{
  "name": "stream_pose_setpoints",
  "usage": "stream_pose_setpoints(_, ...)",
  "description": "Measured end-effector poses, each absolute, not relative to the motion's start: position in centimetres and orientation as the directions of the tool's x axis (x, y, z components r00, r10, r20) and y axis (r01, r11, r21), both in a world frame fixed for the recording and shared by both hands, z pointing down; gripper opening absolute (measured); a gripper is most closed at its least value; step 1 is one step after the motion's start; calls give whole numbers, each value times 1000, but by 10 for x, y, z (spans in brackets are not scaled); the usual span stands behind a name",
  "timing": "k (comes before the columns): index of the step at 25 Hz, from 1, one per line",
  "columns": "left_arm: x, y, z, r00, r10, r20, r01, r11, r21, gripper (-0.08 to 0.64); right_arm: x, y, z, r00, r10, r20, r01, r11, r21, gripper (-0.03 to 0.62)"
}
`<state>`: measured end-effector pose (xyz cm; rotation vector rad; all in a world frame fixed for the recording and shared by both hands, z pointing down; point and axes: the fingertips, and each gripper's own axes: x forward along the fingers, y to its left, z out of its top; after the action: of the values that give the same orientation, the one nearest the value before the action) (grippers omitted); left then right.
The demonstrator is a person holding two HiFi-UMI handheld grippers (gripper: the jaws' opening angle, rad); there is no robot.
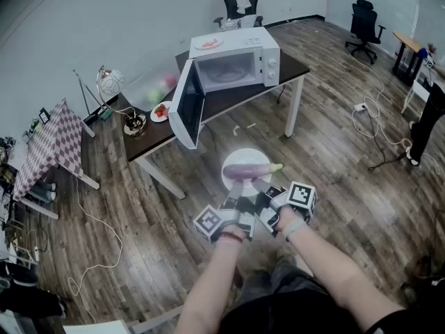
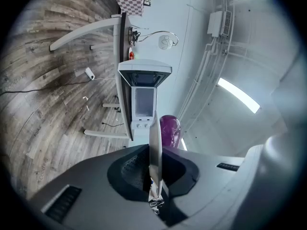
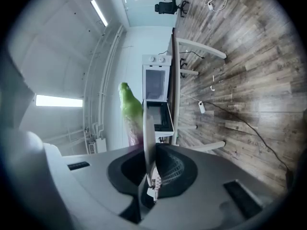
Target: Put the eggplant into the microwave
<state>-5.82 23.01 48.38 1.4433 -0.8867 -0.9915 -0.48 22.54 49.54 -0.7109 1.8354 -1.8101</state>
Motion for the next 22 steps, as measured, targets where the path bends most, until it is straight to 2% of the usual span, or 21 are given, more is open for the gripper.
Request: stream_pose_setpoints(22,-62,191,493,347,-935,-70,-2,-76,997,26,-10,186,503,-774,-633,24,-35,5,-999,25)
